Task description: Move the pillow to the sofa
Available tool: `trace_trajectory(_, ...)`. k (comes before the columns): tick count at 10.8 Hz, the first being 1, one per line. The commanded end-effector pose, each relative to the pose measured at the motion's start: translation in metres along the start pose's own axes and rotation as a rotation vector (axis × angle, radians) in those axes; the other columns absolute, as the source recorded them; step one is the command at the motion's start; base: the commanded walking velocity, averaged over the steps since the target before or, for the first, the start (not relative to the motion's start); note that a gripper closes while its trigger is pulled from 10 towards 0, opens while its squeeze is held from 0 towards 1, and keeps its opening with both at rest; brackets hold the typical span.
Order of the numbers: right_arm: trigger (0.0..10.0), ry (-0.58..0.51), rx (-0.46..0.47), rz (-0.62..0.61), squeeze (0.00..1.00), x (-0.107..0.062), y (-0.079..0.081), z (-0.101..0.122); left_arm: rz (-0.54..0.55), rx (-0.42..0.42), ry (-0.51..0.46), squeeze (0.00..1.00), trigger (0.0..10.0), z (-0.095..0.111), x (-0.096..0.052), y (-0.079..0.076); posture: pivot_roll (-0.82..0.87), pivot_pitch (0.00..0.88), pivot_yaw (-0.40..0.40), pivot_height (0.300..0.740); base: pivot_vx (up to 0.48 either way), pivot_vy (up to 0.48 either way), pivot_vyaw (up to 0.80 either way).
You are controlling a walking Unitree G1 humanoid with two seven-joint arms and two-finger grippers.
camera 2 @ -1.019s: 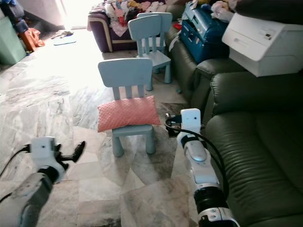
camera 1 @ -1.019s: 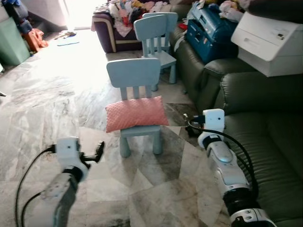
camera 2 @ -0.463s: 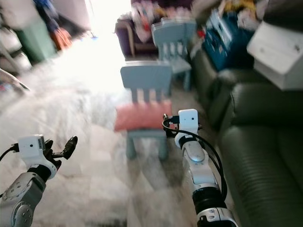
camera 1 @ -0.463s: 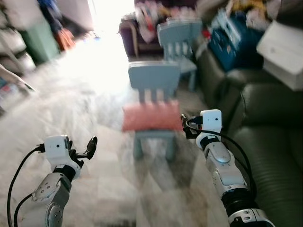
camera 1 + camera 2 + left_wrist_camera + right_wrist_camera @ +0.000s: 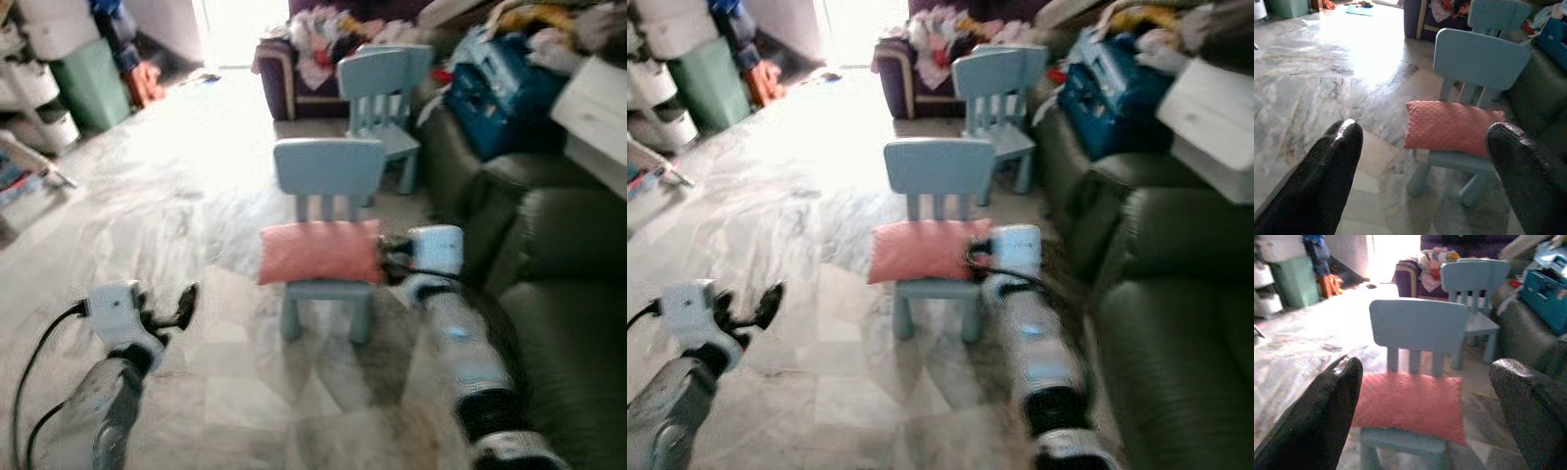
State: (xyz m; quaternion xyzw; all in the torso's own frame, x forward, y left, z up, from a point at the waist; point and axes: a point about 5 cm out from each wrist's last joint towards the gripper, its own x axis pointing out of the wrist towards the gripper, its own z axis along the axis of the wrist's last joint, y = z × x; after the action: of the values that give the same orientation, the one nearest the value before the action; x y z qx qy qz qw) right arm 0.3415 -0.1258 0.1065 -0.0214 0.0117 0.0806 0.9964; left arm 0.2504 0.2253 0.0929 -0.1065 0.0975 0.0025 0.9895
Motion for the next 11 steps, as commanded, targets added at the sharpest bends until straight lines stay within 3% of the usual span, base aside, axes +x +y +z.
trace_trajectory(1, 10.0, -0.005, -0.012, -0.033, 0.0, -0.0004, -0.0128, 0.002, -0.027, 0.002, -0.006, 0.0, 10.0, 0.0012, 0.0023, -0.0061, -0.15, 0.012, 0.072, 0.74, 0.45, 0.0, 0.0)
trace_trajectory(11, 10.0, -0.005, -0.013, -0.031, 0.0, 0.0004, -0.0123, 0.0023, -0.049, -0.009, 0.013, 0.0, 10.0, -0.0035, 0.0034, -0.0117, -0.15, 0.013, 0.071, 0.74, 0.442, 0.0, 0.0)
